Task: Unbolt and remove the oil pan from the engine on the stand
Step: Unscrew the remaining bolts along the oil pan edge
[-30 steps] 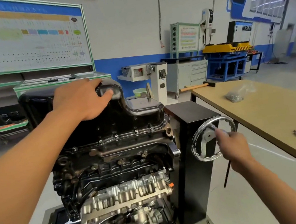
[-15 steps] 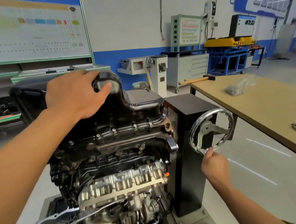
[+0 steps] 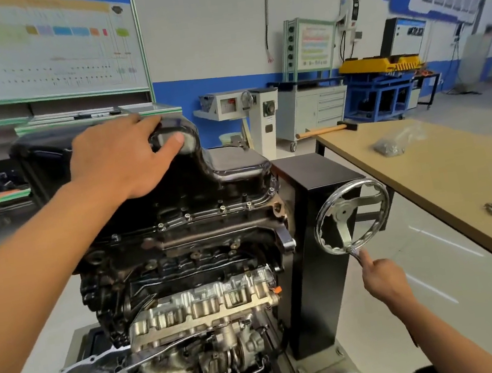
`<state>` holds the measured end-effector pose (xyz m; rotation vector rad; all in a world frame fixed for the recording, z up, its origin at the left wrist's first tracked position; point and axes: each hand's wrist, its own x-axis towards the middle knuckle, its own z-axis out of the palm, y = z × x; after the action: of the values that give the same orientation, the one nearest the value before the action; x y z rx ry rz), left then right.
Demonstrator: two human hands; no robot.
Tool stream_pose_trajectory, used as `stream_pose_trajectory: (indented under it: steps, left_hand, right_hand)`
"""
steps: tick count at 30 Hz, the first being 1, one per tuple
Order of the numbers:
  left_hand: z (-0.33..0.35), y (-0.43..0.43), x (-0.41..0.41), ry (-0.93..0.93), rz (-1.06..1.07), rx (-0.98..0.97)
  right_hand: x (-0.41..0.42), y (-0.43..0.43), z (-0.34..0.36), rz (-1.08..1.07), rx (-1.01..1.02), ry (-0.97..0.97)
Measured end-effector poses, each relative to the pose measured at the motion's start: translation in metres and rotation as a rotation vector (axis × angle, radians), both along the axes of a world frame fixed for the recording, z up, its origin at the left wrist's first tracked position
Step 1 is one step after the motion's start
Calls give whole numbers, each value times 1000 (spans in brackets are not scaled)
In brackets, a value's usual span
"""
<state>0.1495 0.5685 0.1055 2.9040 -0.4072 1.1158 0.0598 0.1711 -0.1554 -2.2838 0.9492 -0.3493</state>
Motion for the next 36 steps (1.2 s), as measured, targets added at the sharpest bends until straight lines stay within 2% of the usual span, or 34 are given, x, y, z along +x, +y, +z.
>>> stream_pose_trajectory:
  steps: [2,4,7,9,11,14,15,17,19,21,23,26,30,33,36]
  left_hand:
    - [-2,0,-3,-15,-8,5]
    - [-6,2,-6,-28,-26,-10]
    - [-8,1,-14,2,-50,-33]
    - [-14,-4,-24,-2,-79,-51]
    - [-28,-10,-38,-49,-200,-123]
    - [-43,-25,-64,-65,-531,-329]
    - [-41,-32,-69,-71,-603,-338]
    - [-26,-50,-69,-70,-643,-253]
    - [1,-70,-55,78,-596,-113]
    - [32,-93,-24,278,-508,98]
    - [49,-118,6,481,-483,212]
    - [31,-142,36,717,-637,119]
    - [-20,-148,50,720,-795,-91]
    - [-30,-148,55,648,-880,-268]
    - [-30,-147,56,629,-879,-337]
  right_hand:
    - [-13,-1,11,-13,13,49]
    - [-29,2,26,-38,-103,7]
    - [-44,20,62,16,-153,-291]
    - [-45,40,95,117,-10,-527]
    - [-38,59,129,195,149,-704]
    - [-18,84,178,357,297,-829]
    - [-10,91,194,426,336,-865]
    - [8,106,224,548,363,-931]
    - [29,120,249,621,359,-993]
    - [50,129,266,660,351,-1027]
    - [69,134,275,670,349,-1019]
    - [92,130,272,627,378,-1006]
    - [108,125,249,631,421,-983]
    - [113,129,246,658,410,-1002]
    - [116,135,251,691,352,-985]
